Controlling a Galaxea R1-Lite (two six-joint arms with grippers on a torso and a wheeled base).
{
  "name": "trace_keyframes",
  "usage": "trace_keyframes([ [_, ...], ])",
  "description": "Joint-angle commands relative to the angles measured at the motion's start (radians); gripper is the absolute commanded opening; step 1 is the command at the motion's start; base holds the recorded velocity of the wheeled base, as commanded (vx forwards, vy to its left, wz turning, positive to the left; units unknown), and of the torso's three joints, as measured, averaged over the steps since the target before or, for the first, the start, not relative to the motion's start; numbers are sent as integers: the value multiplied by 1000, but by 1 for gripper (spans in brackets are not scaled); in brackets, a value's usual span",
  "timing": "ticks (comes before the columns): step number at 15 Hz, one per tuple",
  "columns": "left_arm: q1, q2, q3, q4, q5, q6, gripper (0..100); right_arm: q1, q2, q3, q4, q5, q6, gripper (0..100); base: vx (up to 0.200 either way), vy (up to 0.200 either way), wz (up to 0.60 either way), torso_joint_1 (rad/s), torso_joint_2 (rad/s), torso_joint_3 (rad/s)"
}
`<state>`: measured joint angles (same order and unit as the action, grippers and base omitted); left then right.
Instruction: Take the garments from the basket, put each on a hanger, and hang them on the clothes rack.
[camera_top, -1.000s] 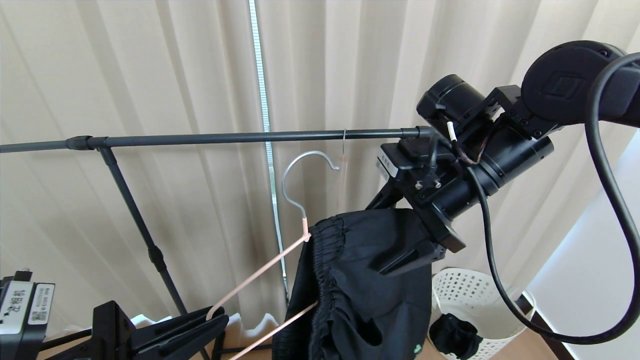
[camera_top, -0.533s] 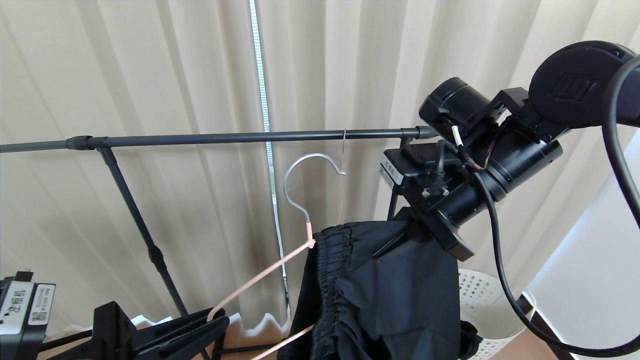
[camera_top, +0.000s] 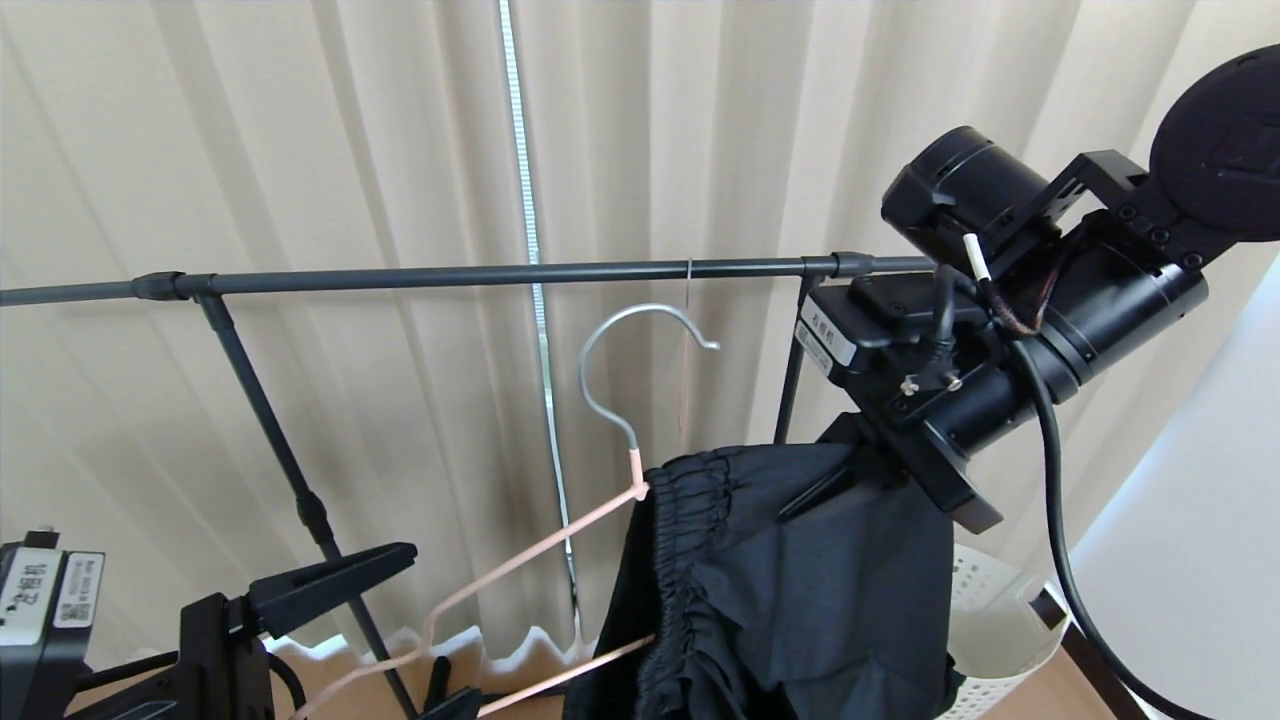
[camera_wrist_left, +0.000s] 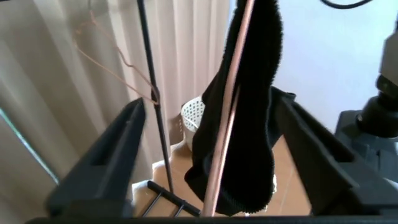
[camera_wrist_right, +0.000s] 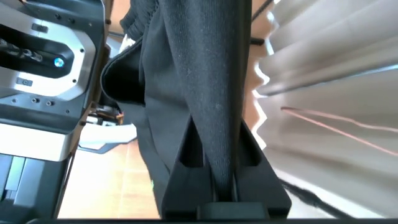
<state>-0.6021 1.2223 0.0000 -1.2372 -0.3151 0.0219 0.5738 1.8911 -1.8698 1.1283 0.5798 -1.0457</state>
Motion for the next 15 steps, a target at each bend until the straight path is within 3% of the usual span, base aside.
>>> trace_keyframes([
  [1, 74, 14, 0, 2, -4, -7, 100, -2, -27, 11, -2, -26, 7, 0, 0, 0, 0, 0, 0, 0],
  [2, 97, 23, 0, 1, -4, -17, 100, -5, -32, 12, -2, -31, 12, 0, 0, 0, 0, 0, 0, 0],
  [4, 174, 28, -20, -2, -76, -134, 100, -22, -49, 11, -2, -61, 50, 0, 0, 0, 0, 0, 0, 0],
  [6, 298, 36, -54, 1, -200, -269, 100, -35, -61, 6, -22, -163, 75, 0, 0, 0, 0, 0, 0, 0],
  [7, 343, 75, -71, 2, -236, -313, 100, -35, -72, 9, -58, -267, 112, 0, 0, 0, 0, 0, 0, 0],
  [9, 352, 137, -72, 2, -236, -320, 100, -29, -73, 9, -122, -377, 188, 0, 0, 0, 0, 0, 0, 0],
  [10, 349, 194, -77, 4, -229, -320, 100, -12, -73, 11, -154, -436, 257, 0, 0, 0, 0, 0, 0, 0],
  [12, 332, 270, -91, 5, -205, -318, 100, 11, -76, 12, -160, -460, 294, 0, 0, 0, 0, 0, 0, 0],
  [15, 211, 353, -141, 71, 25, -318, 100, 18, -83, 12, -163, -460, 308, 0, 0, 0, 0, 0, 0, 0],
])
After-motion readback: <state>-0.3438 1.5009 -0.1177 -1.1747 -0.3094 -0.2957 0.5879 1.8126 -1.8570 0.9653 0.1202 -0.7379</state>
